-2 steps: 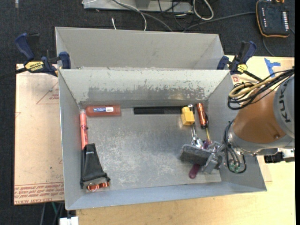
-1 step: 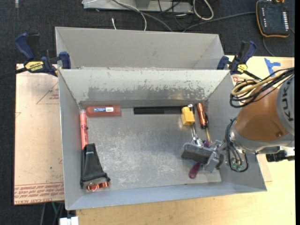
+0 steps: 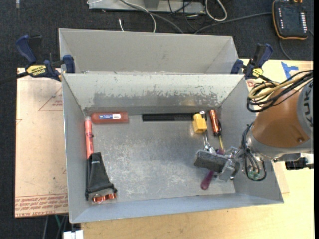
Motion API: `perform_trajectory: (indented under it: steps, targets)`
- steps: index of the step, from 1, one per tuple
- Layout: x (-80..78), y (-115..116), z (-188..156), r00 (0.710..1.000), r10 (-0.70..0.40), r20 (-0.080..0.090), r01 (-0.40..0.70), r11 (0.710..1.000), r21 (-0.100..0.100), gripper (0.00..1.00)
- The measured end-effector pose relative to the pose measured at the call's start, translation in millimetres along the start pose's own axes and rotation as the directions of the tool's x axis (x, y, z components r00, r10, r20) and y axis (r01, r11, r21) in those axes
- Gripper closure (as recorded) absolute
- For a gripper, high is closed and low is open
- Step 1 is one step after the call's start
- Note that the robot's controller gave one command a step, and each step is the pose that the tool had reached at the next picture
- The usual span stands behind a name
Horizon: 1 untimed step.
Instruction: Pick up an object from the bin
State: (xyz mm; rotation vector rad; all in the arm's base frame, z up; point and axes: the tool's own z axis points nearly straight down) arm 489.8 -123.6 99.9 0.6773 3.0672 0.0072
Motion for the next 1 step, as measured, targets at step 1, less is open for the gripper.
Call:
perform_trajectory:
  steps: [1]
  targets:
    - [-0.6,0.4,-8.3,1.0,-0.001,0.002,0.001,1.0,-0.001,1.0]
